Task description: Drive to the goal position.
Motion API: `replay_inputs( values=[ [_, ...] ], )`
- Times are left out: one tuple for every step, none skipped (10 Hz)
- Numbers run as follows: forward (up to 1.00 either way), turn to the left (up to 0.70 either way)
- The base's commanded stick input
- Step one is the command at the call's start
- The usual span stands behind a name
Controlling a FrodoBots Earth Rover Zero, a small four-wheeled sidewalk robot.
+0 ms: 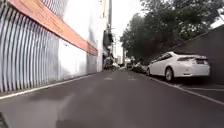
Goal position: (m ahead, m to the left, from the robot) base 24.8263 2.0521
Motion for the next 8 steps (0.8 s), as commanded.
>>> replay_inputs(
  values=[
    [0.7, -0.14],
    [0.7, -0.03],
    [0.7, 0.0],
    [0.7, 0.0],
    [0.7, 0.0],
    [0.7, 0.0],
    [0.7, 0.0],
    [0.7, 0.0]
  ],
)
